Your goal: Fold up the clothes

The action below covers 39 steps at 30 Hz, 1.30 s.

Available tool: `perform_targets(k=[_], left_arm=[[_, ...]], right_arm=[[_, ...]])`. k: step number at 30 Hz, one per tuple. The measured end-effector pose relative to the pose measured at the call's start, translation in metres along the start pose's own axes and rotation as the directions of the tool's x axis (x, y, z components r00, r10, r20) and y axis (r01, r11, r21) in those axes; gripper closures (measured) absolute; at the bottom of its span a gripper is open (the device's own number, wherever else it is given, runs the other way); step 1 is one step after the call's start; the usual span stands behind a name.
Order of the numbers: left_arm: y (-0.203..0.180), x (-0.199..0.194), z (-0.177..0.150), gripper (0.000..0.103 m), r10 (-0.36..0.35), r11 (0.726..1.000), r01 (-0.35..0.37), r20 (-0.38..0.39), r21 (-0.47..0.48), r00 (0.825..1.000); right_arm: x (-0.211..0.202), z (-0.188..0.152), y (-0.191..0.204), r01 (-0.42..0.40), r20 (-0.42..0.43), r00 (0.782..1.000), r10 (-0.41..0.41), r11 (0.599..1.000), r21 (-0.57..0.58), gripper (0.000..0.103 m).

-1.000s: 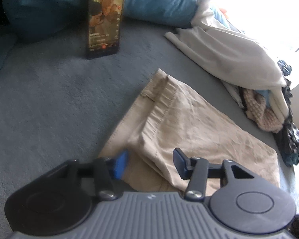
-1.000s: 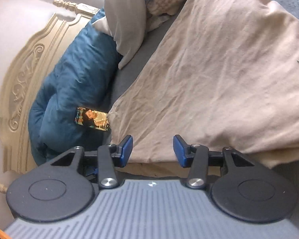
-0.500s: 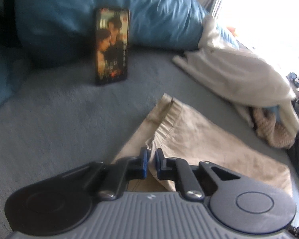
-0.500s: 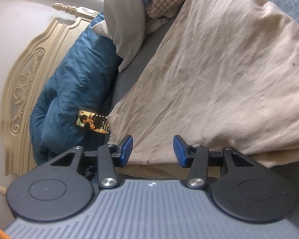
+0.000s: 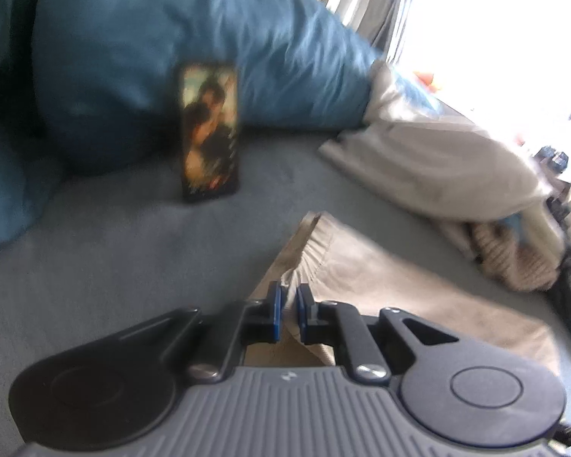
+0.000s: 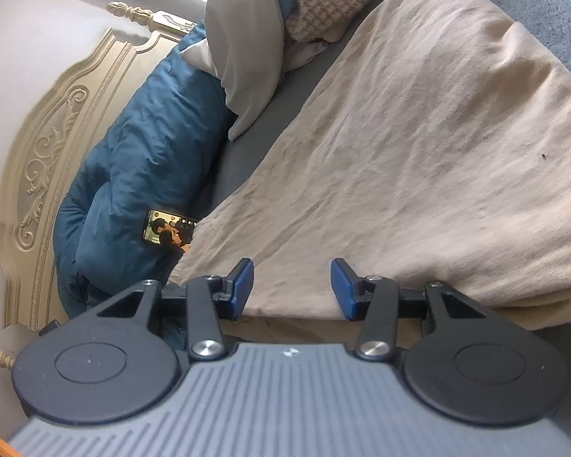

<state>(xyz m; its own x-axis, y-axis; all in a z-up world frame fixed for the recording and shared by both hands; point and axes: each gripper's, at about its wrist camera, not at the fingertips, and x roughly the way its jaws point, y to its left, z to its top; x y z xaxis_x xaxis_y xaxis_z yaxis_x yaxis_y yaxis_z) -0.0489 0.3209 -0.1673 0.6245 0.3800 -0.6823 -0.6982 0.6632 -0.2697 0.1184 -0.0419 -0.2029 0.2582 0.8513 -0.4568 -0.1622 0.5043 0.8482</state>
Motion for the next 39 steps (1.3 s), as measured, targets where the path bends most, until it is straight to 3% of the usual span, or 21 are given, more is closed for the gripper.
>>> perform_targets(k=[4,7,9,13,16,20,23,25,27,30,35,39], left_arm=[[0.008,0.021,-0.019,0.092,0.038,0.999,-0.037,-0.059,0.02,0.998],[0.009,0.018,-0.014,0.08,0.041,0.999,-0.039,-0.07,0.034,0.997],[0.01,0.009,-0.006,0.063,0.056,0.997,-0.053,-0.063,0.05,0.996],[0.005,-0.013,0.012,0.057,0.086,0.99,-0.088,0.029,0.112,0.996],[-0.017,-0.016,0.028,0.057,0.026,0.986,-0.037,0.068,0.162,0.997],[-0.049,0.016,0.039,0.058,-0.074,0.986,0.072,0.01,0.15,0.997],[-0.066,0.051,0.037,0.059,-0.056,0.983,0.062,-0.039,0.171,0.998],[-0.072,0.073,0.034,0.059,-0.008,0.983,0.021,-0.072,0.182,0.997],[-0.073,0.088,0.031,0.064,0.035,0.98,-0.019,-0.08,0.197,0.996],[-0.075,0.099,0.029,0.064,0.071,0.973,-0.054,-0.071,0.223,0.995],[-0.077,0.102,0.023,0.063,0.095,0.964,-0.076,-0.061,0.256,0.994],[-0.08,0.1,0.022,0.063,0.102,0.959,-0.084,-0.052,0.27,0.993]], right_arm=[[0.001,-0.001,-0.001,0.007,-0.011,1.0,-0.007,1.0,-0.011,0.059],[-0.001,-0.001,0.0,0.012,-0.012,1.0,-0.013,0.999,-0.035,0.059],[-0.001,-0.001,-0.002,0.008,-0.011,1.0,-0.008,0.999,-0.038,0.059],[-0.002,-0.002,-0.006,-0.008,-0.007,1.0,0.008,0.999,-0.04,0.059],[-0.003,-0.003,-0.006,-0.021,-0.002,1.0,0.021,0.998,-0.052,0.059],[-0.011,-0.003,0.007,0.008,0.037,0.999,-0.003,0.99,-0.138,0.059],[-0.026,0.003,0.024,0.113,0.126,0.989,-0.082,0.958,-0.262,0.066],[-0.034,0.004,0.03,0.226,0.17,0.969,-0.177,0.916,-0.333,0.068],[-0.04,0.003,0.035,0.344,0.202,0.937,-0.285,0.85,-0.398,0.071],[-0.035,-0.006,0.016,0.47,0.118,0.876,-0.468,0.771,-0.428,0.075],[-0.049,-0.003,0.028,0.471,0.097,0.871,-0.482,0.761,-0.446,0.075],[-0.055,0.027,0.053,0.492,0.227,0.869,-0.441,0.708,-0.507,0.075]])
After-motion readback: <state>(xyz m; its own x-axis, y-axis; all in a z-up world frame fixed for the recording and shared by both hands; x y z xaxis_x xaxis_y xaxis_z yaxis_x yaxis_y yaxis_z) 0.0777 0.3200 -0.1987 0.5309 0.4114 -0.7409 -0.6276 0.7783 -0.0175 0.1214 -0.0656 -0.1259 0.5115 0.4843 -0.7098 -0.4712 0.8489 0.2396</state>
